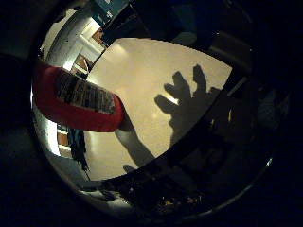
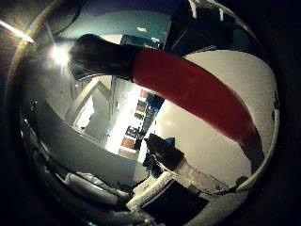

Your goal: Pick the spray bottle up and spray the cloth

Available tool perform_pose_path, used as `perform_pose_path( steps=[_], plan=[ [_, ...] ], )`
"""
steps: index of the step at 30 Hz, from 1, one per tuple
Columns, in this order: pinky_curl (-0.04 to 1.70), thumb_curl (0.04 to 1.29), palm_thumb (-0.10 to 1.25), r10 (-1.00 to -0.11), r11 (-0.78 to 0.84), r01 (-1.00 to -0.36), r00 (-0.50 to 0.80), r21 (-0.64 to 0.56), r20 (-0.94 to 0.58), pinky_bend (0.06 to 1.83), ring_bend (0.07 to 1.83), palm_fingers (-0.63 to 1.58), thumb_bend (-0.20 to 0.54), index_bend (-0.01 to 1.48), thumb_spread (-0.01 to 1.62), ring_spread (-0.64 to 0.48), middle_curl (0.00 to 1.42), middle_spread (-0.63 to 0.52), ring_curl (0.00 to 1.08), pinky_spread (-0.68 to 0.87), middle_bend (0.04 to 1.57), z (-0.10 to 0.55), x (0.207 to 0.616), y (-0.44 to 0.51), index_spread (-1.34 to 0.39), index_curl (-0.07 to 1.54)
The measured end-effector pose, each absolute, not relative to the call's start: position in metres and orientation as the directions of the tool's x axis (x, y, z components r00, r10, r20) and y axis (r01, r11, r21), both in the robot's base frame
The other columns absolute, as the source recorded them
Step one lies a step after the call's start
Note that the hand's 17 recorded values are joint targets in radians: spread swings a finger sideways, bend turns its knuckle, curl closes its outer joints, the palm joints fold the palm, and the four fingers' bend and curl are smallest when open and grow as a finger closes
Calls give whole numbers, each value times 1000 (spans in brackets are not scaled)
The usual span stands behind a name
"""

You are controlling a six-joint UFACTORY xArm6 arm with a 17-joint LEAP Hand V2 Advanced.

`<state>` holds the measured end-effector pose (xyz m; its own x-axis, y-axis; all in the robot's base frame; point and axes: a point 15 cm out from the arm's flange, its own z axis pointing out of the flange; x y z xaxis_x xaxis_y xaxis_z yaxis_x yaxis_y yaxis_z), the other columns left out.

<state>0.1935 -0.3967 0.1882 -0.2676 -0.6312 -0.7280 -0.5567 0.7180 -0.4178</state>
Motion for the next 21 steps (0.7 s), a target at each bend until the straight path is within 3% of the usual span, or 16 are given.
perform_pose_path(
  steps=[21],
  plan=[
    [270, 302, 515, -654, 668, -603, -196, -436, -730, 286, 422, 216, -23, 173, 1093, 291, 380, 198, 215, 412, 291, 190, 238, -366, -100, 354]
  ],
)
